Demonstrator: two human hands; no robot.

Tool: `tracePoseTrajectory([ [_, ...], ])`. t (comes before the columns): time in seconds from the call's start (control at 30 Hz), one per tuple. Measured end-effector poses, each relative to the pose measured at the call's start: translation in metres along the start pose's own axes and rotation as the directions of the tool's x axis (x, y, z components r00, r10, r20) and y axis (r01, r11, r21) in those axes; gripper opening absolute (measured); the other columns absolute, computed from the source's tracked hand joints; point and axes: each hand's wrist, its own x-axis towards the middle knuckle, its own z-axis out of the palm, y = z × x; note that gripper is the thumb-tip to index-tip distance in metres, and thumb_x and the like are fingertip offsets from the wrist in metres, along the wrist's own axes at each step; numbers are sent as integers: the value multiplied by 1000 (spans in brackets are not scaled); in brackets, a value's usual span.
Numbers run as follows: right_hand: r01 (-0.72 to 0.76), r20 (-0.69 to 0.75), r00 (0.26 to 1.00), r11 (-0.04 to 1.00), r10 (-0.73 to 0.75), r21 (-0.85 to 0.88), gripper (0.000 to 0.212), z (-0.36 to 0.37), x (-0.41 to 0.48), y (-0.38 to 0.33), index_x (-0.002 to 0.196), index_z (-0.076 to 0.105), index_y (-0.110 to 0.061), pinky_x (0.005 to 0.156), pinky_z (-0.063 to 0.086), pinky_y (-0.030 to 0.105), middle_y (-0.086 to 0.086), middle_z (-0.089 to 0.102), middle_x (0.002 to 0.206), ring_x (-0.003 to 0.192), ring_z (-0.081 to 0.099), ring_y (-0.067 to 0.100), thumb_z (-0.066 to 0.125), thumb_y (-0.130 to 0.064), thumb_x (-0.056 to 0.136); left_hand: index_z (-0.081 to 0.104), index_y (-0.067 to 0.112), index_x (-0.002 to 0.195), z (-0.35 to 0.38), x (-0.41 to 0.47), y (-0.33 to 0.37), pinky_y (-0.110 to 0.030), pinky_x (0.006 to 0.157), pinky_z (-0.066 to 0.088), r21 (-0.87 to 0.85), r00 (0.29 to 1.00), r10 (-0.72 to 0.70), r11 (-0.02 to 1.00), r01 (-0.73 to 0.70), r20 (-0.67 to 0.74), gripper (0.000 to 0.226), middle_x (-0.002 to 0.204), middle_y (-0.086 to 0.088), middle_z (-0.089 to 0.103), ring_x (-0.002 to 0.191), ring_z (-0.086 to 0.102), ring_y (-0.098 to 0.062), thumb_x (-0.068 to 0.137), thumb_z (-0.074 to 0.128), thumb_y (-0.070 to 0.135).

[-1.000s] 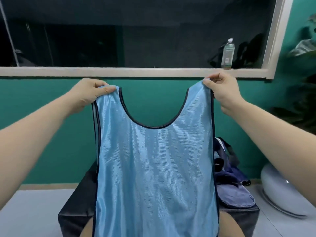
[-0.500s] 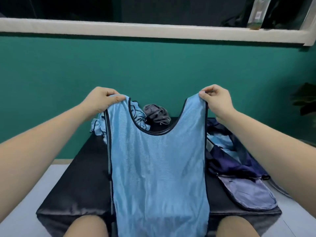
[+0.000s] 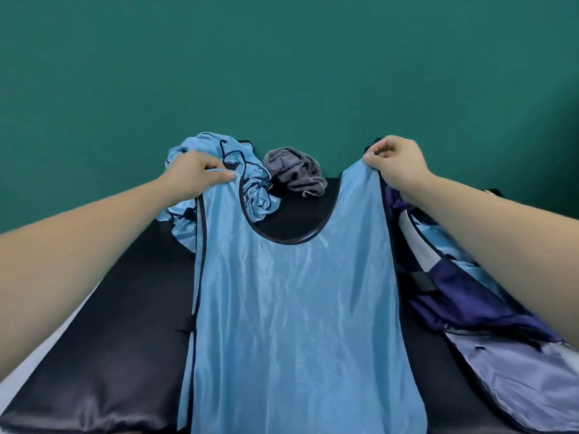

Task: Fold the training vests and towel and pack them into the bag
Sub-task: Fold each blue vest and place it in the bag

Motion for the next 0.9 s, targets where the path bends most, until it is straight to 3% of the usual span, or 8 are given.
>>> tracePoseTrajectory([
  [0.1, -3, 46, 999, 997, 7, -81, 4, 17, 26, 11, 89, 76, -22, 70, 50, 26, -5, 69, 76, 69, 59, 9, 79, -21, 87, 79, 28, 85, 12, 25, -12, -31, 55, 31, 75, 1000, 9, 997, -9, -2, 34, 57, 0, 52, 52, 40, -19, 93, 73, 61],
  [0.23, 42, 32, 999, 979, -37, -200, 8, 30, 54, 18, 95, 76, -18, 65, 45, 22, -3, 71, 84, 76, 61, 10, 75, -20, 88, 76, 24, 85, 23, 58, -22, -32, 55, 39, 95, 997, 8, 996, -1, -76, 38, 65, -4, 57, 55, 46, -21, 92, 74, 62],
  [0.4, 99, 73, 994, 919, -77, -382, 19, 51, 67, 34, 115, 69, -14, 86, 54, 35, 5, 70, 100, 91, 61, 20, 66, -19, 97, 76, 23, 92, 46, 73, -35, -32, 59, 40, 182, 995, 39, 983, -21, -95, 36, 82, -2, 68, 69, 56, -21, 94, 73, 58],
  [0.53, 155, 222, 975, 776, -20, -612, 48, 71, 45, 47, 144, 49, -11, 103, 49, 50, 19, 65, 129, 118, 59, 42, 63, -26, 101, 69, 25, 124, 69, 59, -47, -40, 86, 50, 244, 993, 88, 967, -66, -82, 40, 116, -4, 64, 99, 63, -26, 96, 72, 54],
  [0.6, 228, 277, 960, 682, -39, -695, 53, 80, 26, 47, 146, 47, -9, 107, 43, 53, 22, 59, 136, 126, 53, 46, 63, -26, 99, 61, 25, 136, 78, 41, -43, -47, 96, 52, 288, 994, 92, 955, -71, -60, 47, 127, -7, 58, 107, 61, -28, 97, 72, 49],
  [0.7, 285, 351, 936, 672, -39, -684, 51, 87, -12, 45, 145, 50, -12, 107, 41, 53, 20, 56, 141, 129, 51, 44, 62, -27, 97, 59, 24, 137, 91, 4, -26, -47, 97, 52, 274, 993, 115, 955, -112, 4, 43, 133, -6, 54, 110, 61, -28, 100, 70, 42],
  [0.9, 252, 488, 871, 802, 56, -541, 55, 104, -114, 63, 151, 49, -14, 114, 38, 44, 12, 52, 152, 140, 47, 35, 62, -26, 99, 51, 27, 148, 136, -93, 2, -45, 106, 48, 191, 972, 120, 968, -160, 204, 46, 151, 5, 44, 127, 59, -25, 105, 61, 40],
])
